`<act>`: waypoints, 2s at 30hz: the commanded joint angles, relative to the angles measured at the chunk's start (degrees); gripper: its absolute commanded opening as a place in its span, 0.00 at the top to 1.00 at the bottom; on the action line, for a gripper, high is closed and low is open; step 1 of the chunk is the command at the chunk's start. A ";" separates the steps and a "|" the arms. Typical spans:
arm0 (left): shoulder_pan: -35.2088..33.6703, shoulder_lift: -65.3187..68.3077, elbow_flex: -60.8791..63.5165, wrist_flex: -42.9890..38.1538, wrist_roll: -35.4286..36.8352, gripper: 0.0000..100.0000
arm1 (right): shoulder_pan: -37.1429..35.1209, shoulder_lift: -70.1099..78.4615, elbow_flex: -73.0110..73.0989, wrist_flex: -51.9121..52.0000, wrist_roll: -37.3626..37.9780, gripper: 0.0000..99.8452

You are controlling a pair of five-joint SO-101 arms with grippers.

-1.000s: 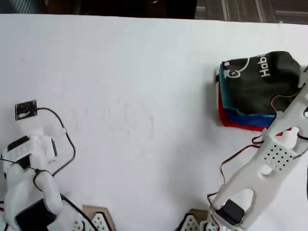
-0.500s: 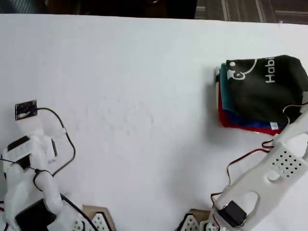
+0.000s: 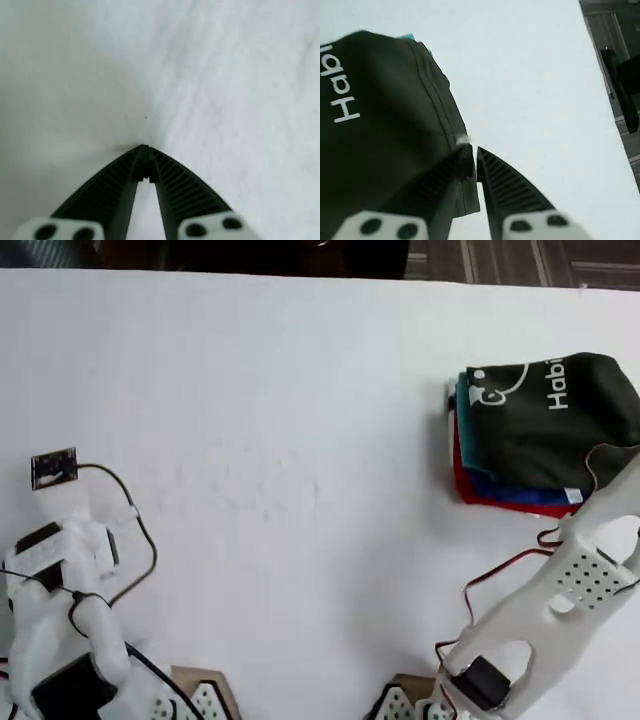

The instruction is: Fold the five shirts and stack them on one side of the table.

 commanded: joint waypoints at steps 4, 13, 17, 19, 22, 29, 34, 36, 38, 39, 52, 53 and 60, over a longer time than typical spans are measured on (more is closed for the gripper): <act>-0.26 -0.35 -0.22 -0.70 0.53 0.97 | -5.23 -15.34 13.19 1.36 -0.44 0.98; -0.26 -0.35 -0.22 -0.70 0.53 0.97 | -16.75 -40.31 64.79 -0.75 0.09 0.98; -0.26 -0.35 -0.22 -0.70 0.53 0.97 | -20.97 -45.05 80.62 -10.86 -0.35 0.98; -0.26 -0.35 -0.22 -0.70 0.53 0.97 | -21.49 -46.11 86.07 -15.52 -0.09 0.98; -0.26 -0.35 -0.22 -0.70 0.53 0.97 | -21.49 -46.37 91.78 -20.97 0.00 0.98; -0.26 -0.35 -0.22 -0.70 0.53 0.97 | -22.81 -47.43 94.86 -24.40 0.00 0.98; -0.26 -0.35 -0.22 -0.70 0.53 0.97 | -25.01 -56.92 92.31 -18.33 -0.44 0.98; -0.44 -0.53 -0.22 -0.53 0.53 0.97 | -26.24 -63.69 92.22 -15.08 -0.44 0.98; -0.53 -0.79 -0.22 -0.18 0.44 0.97 | -27.56 -71.52 93.71 -11.82 -0.44 0.98; -0.35 -0.88 -0.31 0.00 0.00 0.97 | -28.35 -75.65 95.30 -10.68 -0.44 0.98; 19.69 -28.57 -0.13 20.92 -5.19 0.97 | -37.93 -120.13 144.09 -20.09 -0.53 0.98; 21.01 -30.86 -0.04 21.98 -5.19 0.97 | -38.55 -123.30 146.73 -20.09 -0.53 0.98; 24.18 -46.15 7.34 20.75 -5.54 0.97 | -39.08 -148.44 163.69 -20.09 -0.53 0.98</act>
